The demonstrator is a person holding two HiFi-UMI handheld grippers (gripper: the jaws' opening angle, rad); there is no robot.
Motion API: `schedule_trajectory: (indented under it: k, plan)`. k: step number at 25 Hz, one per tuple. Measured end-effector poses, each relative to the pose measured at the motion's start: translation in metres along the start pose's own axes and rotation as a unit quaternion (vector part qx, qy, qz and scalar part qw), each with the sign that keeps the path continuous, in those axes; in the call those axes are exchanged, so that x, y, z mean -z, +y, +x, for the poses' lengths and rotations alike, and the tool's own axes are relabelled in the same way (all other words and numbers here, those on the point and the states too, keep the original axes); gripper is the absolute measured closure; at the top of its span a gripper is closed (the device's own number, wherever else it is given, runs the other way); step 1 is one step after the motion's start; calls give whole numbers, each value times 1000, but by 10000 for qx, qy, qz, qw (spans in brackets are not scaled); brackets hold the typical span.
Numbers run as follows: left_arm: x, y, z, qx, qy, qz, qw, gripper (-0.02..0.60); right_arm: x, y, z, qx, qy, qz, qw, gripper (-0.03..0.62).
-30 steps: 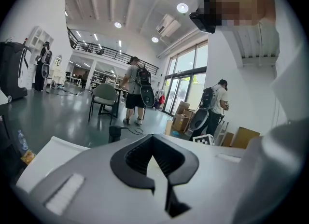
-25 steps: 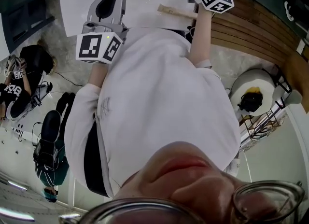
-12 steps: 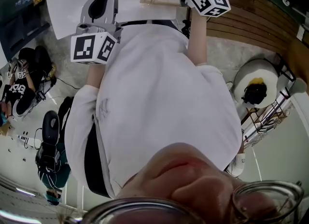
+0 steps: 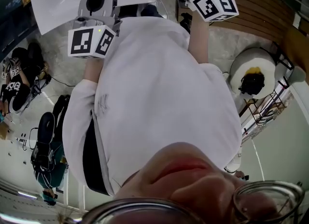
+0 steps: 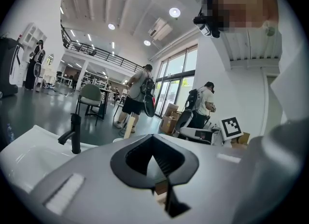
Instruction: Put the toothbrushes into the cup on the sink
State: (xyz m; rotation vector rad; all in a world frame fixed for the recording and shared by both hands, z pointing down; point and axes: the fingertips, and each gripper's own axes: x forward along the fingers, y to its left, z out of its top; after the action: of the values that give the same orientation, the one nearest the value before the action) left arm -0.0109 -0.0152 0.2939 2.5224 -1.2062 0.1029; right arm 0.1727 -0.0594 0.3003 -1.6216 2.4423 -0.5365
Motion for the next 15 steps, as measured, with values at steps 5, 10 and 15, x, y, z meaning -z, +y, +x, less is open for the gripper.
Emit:
schedule_trajectory:
  k: [5, 10, 15]
  plan:
    - [8, -20, -4, -74, -68, -4, 9999, 580, -22, 5, -46, -34, -262, -18, 9997, 583]
    - [13, -35, -13, -180, -152, 23, 9997, 580, -31, 13, -88, -125, -377, -68, 9992, 583]
    - [11, -34, -23, -386, -309, 78, 9987, 580, -16, 19, -114, -171, -99, -375, 9991, 583]
